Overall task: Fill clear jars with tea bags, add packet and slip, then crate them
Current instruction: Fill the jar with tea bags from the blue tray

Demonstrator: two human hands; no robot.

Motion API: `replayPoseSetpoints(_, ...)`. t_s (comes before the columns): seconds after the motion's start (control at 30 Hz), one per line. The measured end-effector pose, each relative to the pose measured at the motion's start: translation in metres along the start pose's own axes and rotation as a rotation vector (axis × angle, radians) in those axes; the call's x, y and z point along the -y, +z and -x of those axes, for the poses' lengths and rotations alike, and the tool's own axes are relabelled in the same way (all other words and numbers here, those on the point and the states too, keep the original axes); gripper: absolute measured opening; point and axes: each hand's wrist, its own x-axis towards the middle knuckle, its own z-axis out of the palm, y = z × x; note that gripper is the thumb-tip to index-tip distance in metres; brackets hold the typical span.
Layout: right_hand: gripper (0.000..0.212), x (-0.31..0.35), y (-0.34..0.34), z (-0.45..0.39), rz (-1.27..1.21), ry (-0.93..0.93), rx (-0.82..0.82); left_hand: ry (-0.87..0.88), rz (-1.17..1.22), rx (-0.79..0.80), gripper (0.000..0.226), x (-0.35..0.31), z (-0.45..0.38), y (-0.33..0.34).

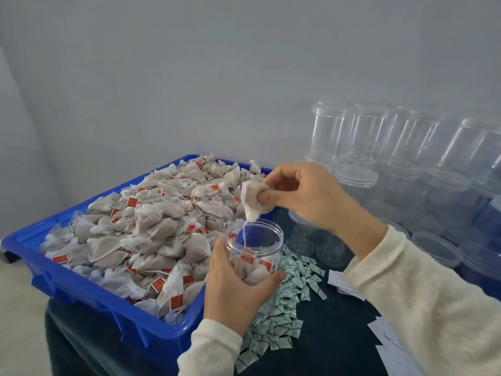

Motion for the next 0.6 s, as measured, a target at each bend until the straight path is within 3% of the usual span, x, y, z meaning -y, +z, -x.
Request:
replayPoseSetpoints(0.23, 0.017, -0.019, 0.015, 0.016, 0.188, 0.022, 0.077, 0.005, -0.007, -0.014, 0.129, -0.004, 0.002, 0.003)
replayPoseSetpoints(0.6, 0.014, -0.013, 0.012, 0.023, 0.225, 0.01, 0.096, 0.002, 0.09, 0.03, 0.122, -0.008, 0.006, 0.007)
